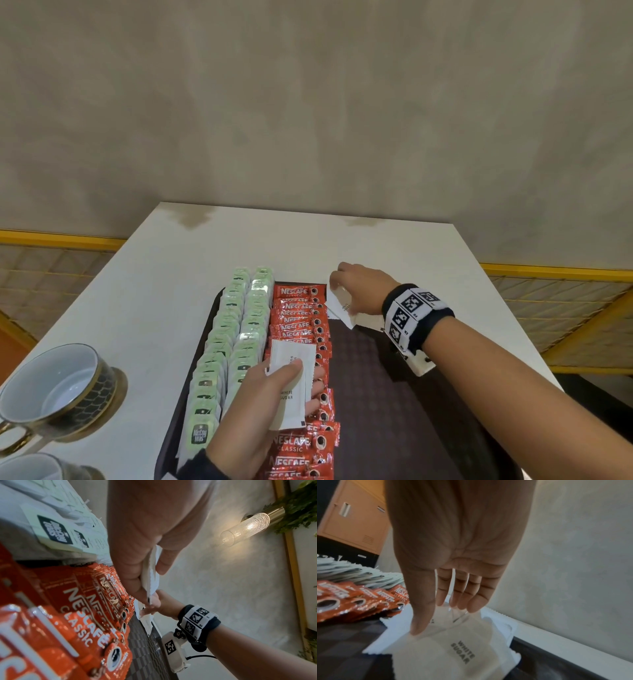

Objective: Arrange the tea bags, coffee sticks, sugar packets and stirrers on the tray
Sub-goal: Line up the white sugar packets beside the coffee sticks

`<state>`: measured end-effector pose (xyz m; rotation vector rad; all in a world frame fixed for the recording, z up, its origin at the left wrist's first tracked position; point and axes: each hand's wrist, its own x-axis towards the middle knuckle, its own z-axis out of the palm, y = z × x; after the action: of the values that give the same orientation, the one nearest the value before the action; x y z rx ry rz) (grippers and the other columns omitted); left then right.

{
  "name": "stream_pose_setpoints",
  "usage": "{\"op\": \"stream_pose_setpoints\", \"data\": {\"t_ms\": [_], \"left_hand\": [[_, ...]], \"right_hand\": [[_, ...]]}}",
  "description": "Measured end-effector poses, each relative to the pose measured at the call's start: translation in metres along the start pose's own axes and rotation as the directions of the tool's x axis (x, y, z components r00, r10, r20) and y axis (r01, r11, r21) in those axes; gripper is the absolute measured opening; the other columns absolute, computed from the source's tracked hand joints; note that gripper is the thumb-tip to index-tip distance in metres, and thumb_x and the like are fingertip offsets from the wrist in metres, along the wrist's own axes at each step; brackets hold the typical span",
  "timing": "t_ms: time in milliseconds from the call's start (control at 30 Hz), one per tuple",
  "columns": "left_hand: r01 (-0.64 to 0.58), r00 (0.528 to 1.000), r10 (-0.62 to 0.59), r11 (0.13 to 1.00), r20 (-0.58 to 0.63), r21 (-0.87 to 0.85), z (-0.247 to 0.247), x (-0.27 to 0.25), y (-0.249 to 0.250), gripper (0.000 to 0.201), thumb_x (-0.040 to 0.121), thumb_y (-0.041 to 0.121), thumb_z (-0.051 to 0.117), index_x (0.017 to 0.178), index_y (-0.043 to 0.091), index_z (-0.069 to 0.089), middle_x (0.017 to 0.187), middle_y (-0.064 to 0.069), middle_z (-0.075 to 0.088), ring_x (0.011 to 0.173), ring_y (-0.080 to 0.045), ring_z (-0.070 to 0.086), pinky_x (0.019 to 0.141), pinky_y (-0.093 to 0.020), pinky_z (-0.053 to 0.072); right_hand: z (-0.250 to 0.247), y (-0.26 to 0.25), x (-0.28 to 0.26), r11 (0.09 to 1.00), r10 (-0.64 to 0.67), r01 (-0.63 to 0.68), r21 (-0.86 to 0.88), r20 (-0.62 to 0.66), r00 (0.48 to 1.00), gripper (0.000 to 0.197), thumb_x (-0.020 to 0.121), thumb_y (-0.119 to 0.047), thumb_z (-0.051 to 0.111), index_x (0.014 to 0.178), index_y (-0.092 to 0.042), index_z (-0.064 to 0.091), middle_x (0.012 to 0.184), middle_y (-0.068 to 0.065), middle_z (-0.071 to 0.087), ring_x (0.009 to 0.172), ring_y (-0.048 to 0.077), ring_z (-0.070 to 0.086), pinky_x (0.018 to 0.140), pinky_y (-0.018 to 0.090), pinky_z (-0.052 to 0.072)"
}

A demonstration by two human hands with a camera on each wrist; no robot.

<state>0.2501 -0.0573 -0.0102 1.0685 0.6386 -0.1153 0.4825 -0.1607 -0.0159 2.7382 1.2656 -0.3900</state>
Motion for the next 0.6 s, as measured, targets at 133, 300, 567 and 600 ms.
{"op": "stream_pose_setpoints", "data": {"t_ms": [133, 300, 567, 600], "left_hand": [[-0.006, 1.000, 0.006, 1.000, 0.000, 0.003, -0.0010, 0.0000, -0.0012, 0.022, 0.095, 0.013, 0.056, 0.116, 0.008, 0.060, 0.096, -0.015, 0.075, 0.090, -0.029, 0.073, 0.082, -0.043, 0.058], [-0.012, 1.000, 0.012, 1.000, -0.003, 0.008, -0.0027, -0.0014, -0.0002, 0.021, 0.095, 0.013, 0.055, 0.116, 0.008, 0.060, 0.096, -0.014, 0.075, 0.090, -0.029, 0.073, 0.079, -0.041, 0.058], [-0.015, 1.000, 0.015, 1.000, -0.006, 0.017, -0.0029, -0.0028, -0.0004, 0.020, 0.096, 0.013, 0.054, 0.114, 0.009, 0.061, 0.095, -0.014, 0.075, 0.090, -0.029, 0.073, 0.083, -0.043, 0.056], [-0.015, 1.000, 0.015, 1.000, -0.007, 0.019, -0.0030, -0.0028, -0.0007, 0.020, 0.096, 0.013, 0.054, 0.114, 0.009, 0.061, 0.095, -0.013, 0.075, 0.090, -0.029, 0.073, 0.083, -0.043, 0.057]], "right_hand": [[-0.0026, -0.0013, 0.0003, 0.999, 0.003, -0.002, -0.044, 0.021, 1.000, 0.046, 0.080, -0.011, 0.075, 0.120, -0.014, 0.054, 0.122, 0.006, 0.048, 0.107, 0.026, 0.050, 0.075, 0.033, 0.045], [-0.0056, -0.0024, -0.0011, 1.000, -0.006, 0.006, -0.015, 0.040, 0.999, 0.044, 0.078, -0.010, 0.076, 0.115, -0.012, 0.053, 0.119, 0.007, 0.055, 0.107, 0.025, 0.051, 0.079, 0.035, 0.045], [-0.0028, 0.0010, -0.0035, 0.992, 0.032, -0.029, 0.125, -0.021, 0.999, 0.035, 0.083, -0.013, 0.072, 0.117, -0.012, 0.060, 0.117, 0.006, 0.059, 0.105, 0.024, 0.054, 0.076, 0.029, 0.039], [-0.0037, 0.0022, -0.0037, 0.986, 0.045, -0.040, 0.160, -0.032, 0.998, 0.034, 0.083, -0.015, 0.073, 0.115, -0.011, 0.061, 0.116, 0.006, 0.060, 0.104, 0.024, 0.055, 0.076, 0.029, 0.038]]}}
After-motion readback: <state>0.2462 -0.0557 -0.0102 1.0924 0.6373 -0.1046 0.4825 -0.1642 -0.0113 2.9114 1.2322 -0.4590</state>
